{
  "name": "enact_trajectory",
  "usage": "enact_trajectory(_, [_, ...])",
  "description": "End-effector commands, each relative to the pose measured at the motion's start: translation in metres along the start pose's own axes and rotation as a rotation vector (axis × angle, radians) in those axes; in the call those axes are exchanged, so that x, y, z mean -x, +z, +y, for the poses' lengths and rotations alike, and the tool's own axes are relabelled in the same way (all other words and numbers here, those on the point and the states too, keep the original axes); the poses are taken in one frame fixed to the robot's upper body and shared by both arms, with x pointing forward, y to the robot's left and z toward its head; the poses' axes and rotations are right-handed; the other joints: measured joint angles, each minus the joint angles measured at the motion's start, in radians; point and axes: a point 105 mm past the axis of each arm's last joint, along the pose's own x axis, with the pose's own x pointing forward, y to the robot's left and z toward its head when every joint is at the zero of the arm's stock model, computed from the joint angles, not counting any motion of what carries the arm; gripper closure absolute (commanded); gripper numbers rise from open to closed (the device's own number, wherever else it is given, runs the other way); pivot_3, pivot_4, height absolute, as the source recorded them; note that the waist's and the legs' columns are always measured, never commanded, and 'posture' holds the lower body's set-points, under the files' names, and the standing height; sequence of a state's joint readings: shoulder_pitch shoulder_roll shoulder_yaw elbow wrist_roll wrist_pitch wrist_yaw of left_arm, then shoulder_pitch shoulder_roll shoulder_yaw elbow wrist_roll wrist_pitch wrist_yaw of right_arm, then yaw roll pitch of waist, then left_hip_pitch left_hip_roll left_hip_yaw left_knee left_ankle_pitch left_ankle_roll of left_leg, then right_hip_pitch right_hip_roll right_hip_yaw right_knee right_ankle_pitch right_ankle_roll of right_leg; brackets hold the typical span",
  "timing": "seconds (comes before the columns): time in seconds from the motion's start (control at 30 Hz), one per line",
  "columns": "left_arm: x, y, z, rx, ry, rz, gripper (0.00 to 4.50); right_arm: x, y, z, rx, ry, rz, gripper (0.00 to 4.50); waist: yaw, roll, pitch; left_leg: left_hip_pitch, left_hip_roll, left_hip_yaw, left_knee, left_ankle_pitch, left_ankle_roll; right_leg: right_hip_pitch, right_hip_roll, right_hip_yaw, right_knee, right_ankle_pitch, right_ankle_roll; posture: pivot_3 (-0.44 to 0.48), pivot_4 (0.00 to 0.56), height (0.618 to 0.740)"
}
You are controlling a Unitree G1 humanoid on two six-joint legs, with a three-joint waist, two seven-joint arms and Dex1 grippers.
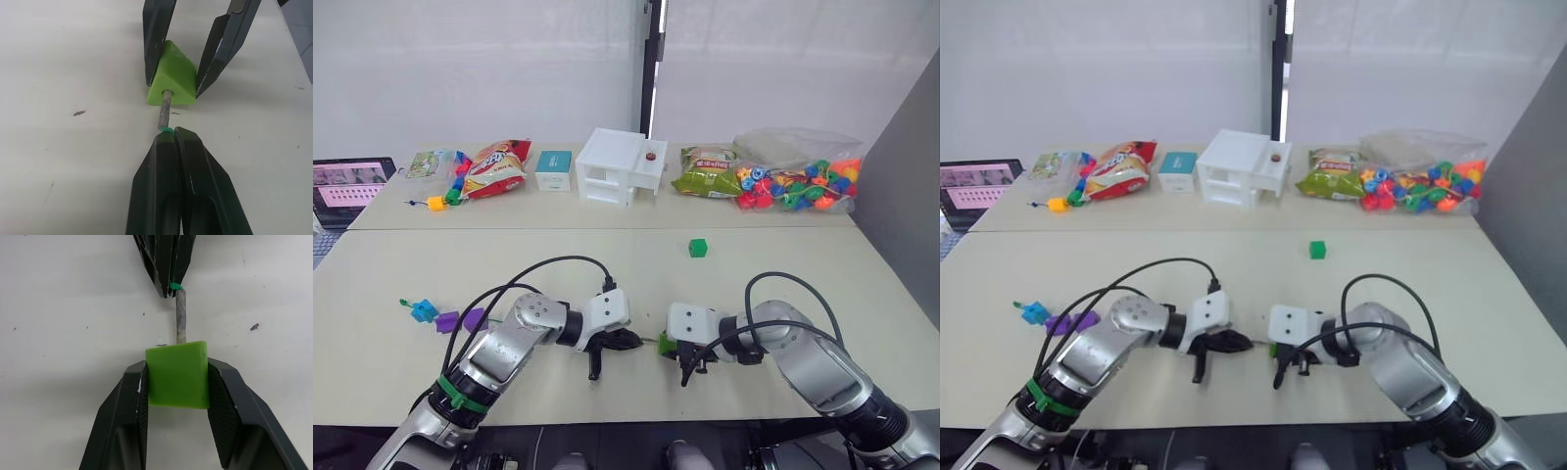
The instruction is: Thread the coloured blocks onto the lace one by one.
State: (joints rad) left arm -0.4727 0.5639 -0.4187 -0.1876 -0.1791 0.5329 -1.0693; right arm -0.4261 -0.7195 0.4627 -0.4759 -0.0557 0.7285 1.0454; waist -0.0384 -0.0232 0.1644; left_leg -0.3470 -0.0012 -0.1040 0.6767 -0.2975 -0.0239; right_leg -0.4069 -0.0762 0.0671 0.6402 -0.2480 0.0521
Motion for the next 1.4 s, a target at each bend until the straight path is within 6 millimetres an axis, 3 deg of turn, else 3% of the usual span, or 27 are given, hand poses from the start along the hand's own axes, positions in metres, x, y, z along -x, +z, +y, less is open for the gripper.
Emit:
enact_trajectory(0.03, [-0.006, 0.026, -0.006, -0.095, -0.042, -0.048, 4.50, -0.010, -0.007, 0.017, -0.040, 0.084, 0.016, 3.37, 0.000, 0.000, 0.000, 0.000, 0.000, 0.000, 0.000, 0.000, 0.000, 0.000, 0.000, 0.000, 0.000, 0.000, 0.000, 0.000, 0.150, 0.740])
enact_trajectory(0.27, [-0.012, 0.028, -0.005, -0.110, -0.049, -0.036, 4.50, -0.010, -0.008, 0.017, -0.043, 0.083, 0.016, 3.37, 0.000, 0.000, 0.000, 0.000, 0.000, 0.000, 0.000, 0.000, 0.000, 0.000, 0.000, 0.000, 0.000, 0.000, 0.000, 0.000, 0.150, 0.740])
enact_trajectory(0.57, [-0.012, 0.016, -0.001, -0.110, -0.027, 0.044, 4.50, -0.010, -0.008, 0.016, -0.045, 0.077, 0.019, 3.37, 0.000, 0.000, 0.000, 0.000, 0.000, 0.000, 0.000, 0.000, 0.000, 0.000, 0.000, 0.000, 0.000, 0.000, 0.000, 0.000, 0.150, 0.740])
enact_trajectory(0.87, [-0.001, 0.027, 0.006, -0.072, 0.026, -0.022, 1.64, -0.011, -0.007, 0.015, -0.048, 0.073, 0.015, 3.37, -0.001, 0.000, 0.000, 0.000, 0.000, 0.000, 0.000, 0.000, 0.000, 0.000, 0.000, 0.000, 0.000, 0.000, 0.000, 0.000, 0.150, 0.740])
enact_trajectory(1.07, [0.025, 0.006, 0.007, -0.057, 0.040, 0.048, 1.60, -0.011, -0.008, 0.015, -0.048, 0.068, 0.016, 3.37, -0.004, 0.000, 0.000, 0.000, 0.000, -0.001, 0.000, 0.000, 0.000, 0.000, 0.000, 0.000, 0.000, 0.000, 0.000, 0.000, 0.150, 0.740])
enact_trajectory(1.17, [0.026, -0.012, 0.005, -0.058, 0.044, 0.091, 1.60, -0.011, -0.007, 0.014, -0.046, 0.067, 0.015, 3.37, -0.003, 0.000, 0.000, 0.000, 0.000, 0.000, 0.000, 0.000, 0.000, 0.000, 0.000, 0.000, 0.000, 0.000, 0.000, 0.000, 0.150, 0.740])
enact_trajectory(1.33, [0.019, -0.023, 0.002, -0.062, 0.024, 0.096, 1.60, -0.011, -0.007, 0.014, -0.043, 0.069, 0.016, 3.37, -0.002, 0.000, 0.000, 0.000, 0.000, 0.000, 0.000, 0.000, 0.000, 0.000, 0.000, 0.000, 0.000, 0.000, 0.000, 0.000, 0.150, 0.740])
enact_trajectory(1.4, [0.015, -0.022, 0.002, -0.038, 0.029, 0.063, 2.17, -0.011, -0.008, 0.014, -0.043, 0.069, 0.017, 3.37, -0.002, 0.000, 0.000, 0.000, 0.000, 0.000, 0.000, 0.000, 0.000, 0.000, 0.000, 0.000, 0.000, 0.000, 0.000, 0.000, 0.150, 0.740])
